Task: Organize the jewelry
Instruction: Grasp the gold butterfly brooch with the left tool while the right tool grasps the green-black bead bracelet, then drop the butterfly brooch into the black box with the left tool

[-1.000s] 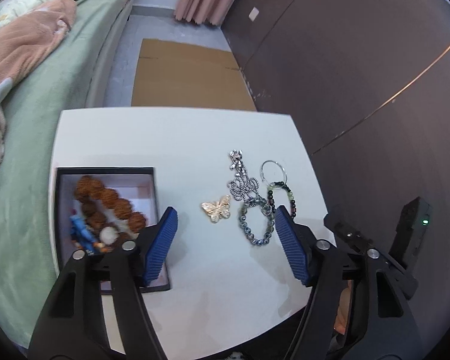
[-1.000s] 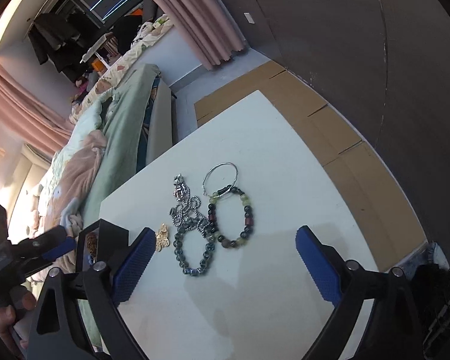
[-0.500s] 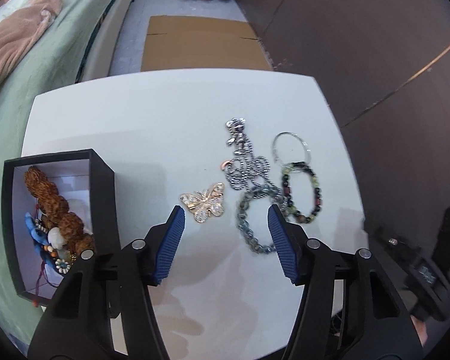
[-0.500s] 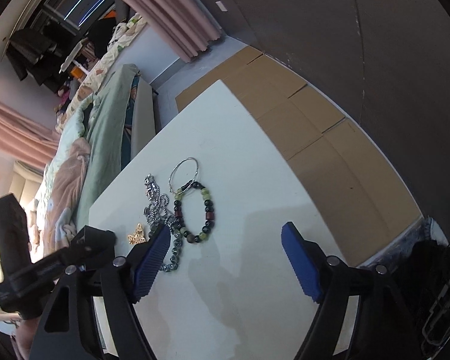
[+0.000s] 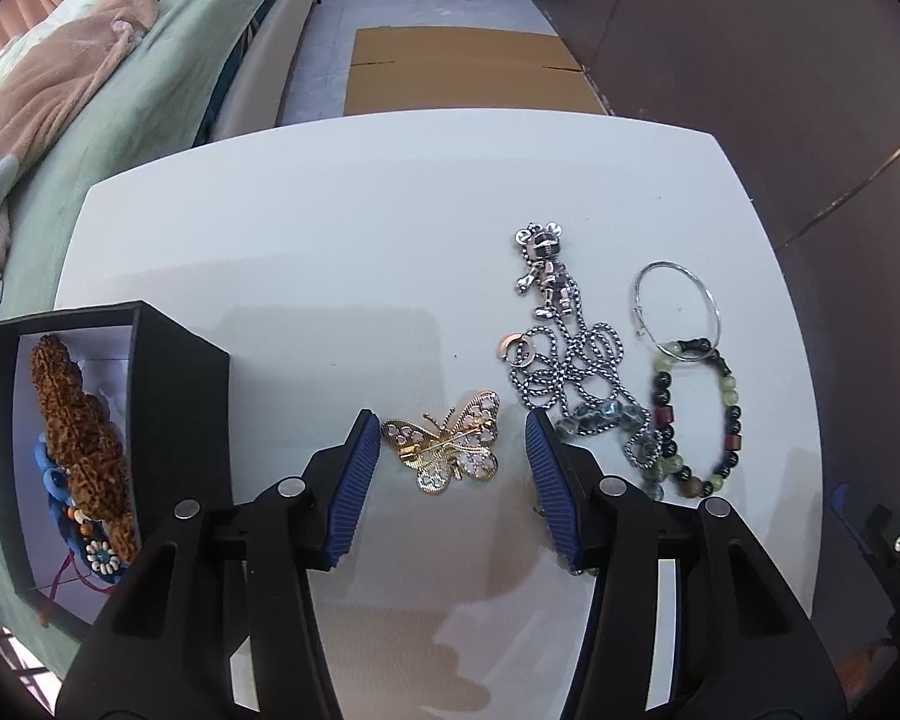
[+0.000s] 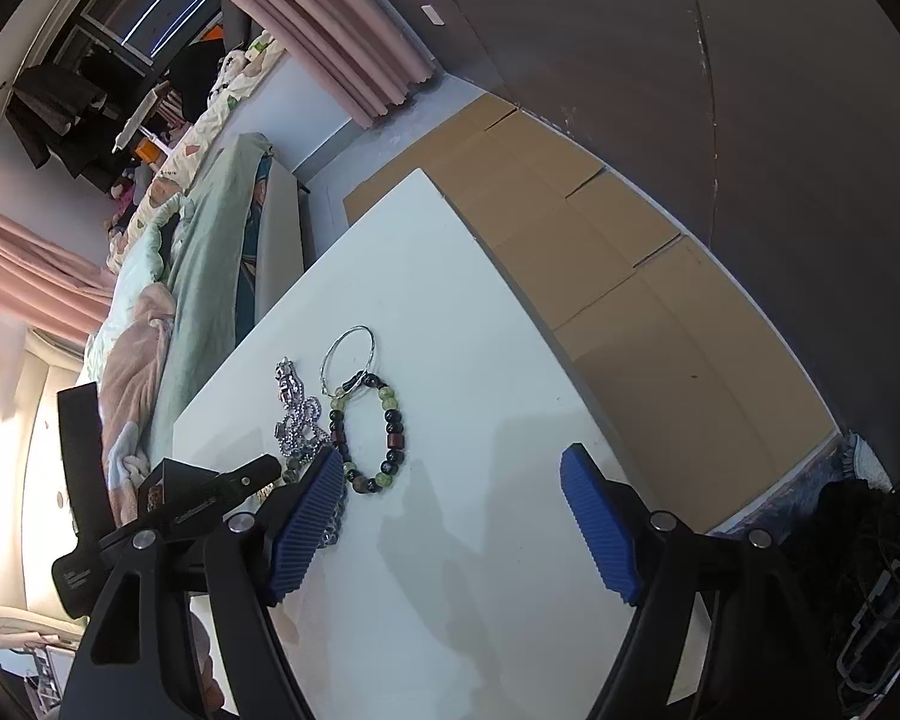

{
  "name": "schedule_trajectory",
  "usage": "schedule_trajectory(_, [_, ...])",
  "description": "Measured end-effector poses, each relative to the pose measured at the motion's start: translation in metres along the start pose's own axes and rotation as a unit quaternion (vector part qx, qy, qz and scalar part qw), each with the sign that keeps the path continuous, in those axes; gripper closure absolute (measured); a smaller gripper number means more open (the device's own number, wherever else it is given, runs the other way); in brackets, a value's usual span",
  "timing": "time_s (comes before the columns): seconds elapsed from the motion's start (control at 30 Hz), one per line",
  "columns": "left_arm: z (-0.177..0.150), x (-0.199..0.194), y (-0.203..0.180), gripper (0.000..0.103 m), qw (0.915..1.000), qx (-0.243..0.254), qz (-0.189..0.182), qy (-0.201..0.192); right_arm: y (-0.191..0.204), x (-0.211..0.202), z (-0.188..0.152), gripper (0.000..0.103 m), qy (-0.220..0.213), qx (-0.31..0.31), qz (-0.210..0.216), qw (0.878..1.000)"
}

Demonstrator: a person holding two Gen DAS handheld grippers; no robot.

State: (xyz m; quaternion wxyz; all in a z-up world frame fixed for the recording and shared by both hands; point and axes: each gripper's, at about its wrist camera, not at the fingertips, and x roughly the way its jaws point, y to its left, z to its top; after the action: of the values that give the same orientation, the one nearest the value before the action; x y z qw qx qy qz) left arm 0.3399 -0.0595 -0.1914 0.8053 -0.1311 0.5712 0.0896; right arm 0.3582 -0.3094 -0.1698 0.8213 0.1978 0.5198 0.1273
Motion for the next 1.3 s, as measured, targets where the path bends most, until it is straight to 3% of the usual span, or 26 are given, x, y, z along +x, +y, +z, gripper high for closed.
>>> schedule_trajectory(0.1, [-0.003, 0.0, -0.005, 0.055, 0.9999, 0.008, 0.01, -0.003, 0.002, 0.004, 0.0, 0.033, 0.004, -0.003, -0.002, 1.0])
schedule_trajectory(0.13, [-0.003, 0.0, -0.005, 0.063, 0.9998, 0.008, 0.019, -0.005, 0.003, 0.007, 0.001, 0.035, 0.007, -0.004, -0.003, 1.0])
schedule_trajectory(0.3, [-0.002, -0.004, 0.001, 0.063, 1.0, 0.005, -0.003, -0.003, 0.01, 0.023, 0.007, 0.055, 0.023, -0.012, -0.014, 1.0])
schedule_trajectory(0.53, [0.006, -0.018, 0.01, 0.063, 0.9994, 0.008, -0.029, -0.017, 0.034, 0.039, 0.007, 0.057, 0.025, -0.059, -0.047, 0.997])
schedule_trajectory(0.83, [0.005, -0.064, 0.028, 0.063, 0.9966, 0.004, -0.063, -0.054, 0.069, 0.063, 0.003, 0.066, 0.006, -0.14, -0.129, 0.982])
schedule_trajectory(0.93, [0.003, -0.082, 0.039, 0.063, 0.9952, -0.001, -0.07, -0.068, 0.077, 0.067, 0.001, 0.077, -0.005, -0.167, -0.175, 0.97])
schedule_trajectory(0.97, [0.002, -0.087, 0.043, 0.063, 0.9948, -0.004, -0.073, -0.072, 0.078, 0.067, 0.001, 0.086, -0.007, -0.171, -0.186, 0.968])
schedule_trajectory(1.03, [0.001, -0.098, 0.054, 0.063, 0.9938, -0.009, -0.077, -0.08, 0.077, 0.066, 0.001, 0.095, 0.0, -0.168, -0.175, 0.97])
schedule_trajectory(1.17, [-0.003, -0.115, 0.076, 0.063, 0.992, -0.017, -0.083, -0.093, 0.06, 0.055, 0.006, 0.095, 0.016, -0.114, -0.096, 0.989])
schedule_trajectory(1.3, [-0.008, -0.126, 0.095, 0.063, 0.9908, -0.026, -0.087, -0.101, 0.056, 0.035, 0.006, 0.095, -0.003, -0.09, -0.043, 0.995])
